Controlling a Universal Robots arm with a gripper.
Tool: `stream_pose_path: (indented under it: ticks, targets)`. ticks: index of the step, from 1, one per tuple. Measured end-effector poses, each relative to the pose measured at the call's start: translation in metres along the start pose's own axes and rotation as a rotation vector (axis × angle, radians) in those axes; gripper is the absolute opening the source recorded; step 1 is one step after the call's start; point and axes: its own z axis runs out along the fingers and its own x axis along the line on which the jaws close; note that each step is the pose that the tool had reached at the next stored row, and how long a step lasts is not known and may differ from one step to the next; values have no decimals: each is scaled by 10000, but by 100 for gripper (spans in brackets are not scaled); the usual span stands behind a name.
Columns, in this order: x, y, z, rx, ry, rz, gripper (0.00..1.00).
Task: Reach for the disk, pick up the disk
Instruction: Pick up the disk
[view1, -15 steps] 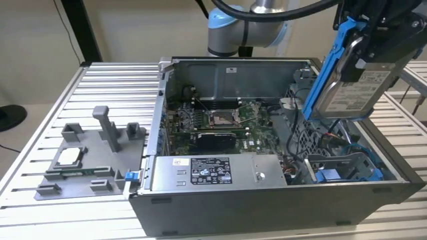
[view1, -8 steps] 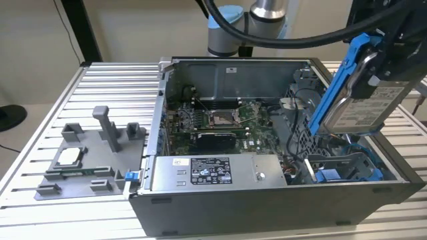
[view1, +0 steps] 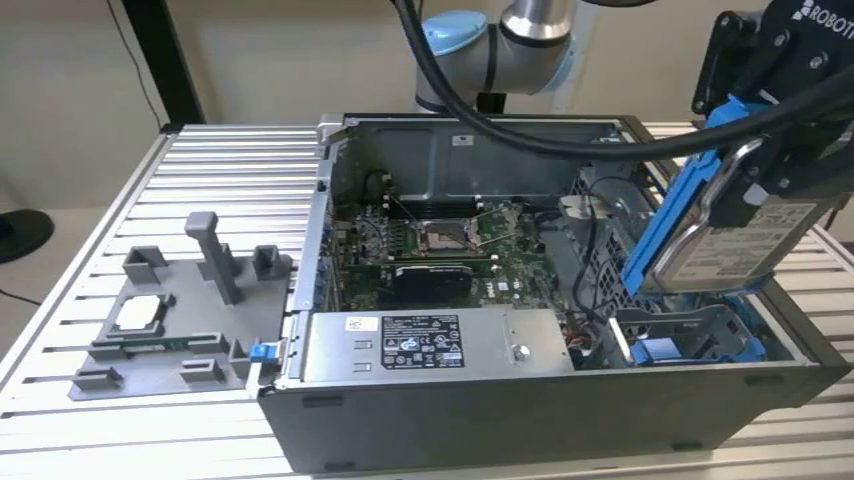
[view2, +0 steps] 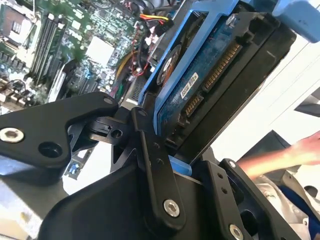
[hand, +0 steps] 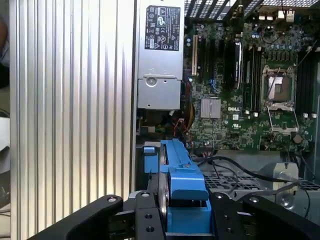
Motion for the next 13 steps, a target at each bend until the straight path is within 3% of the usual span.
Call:
stream_pose_path:
  ticks: [5,13]
  targets:
    - [19,-61,60,0,1,1,0]
    - [23,-79,64,0,1,0,0]
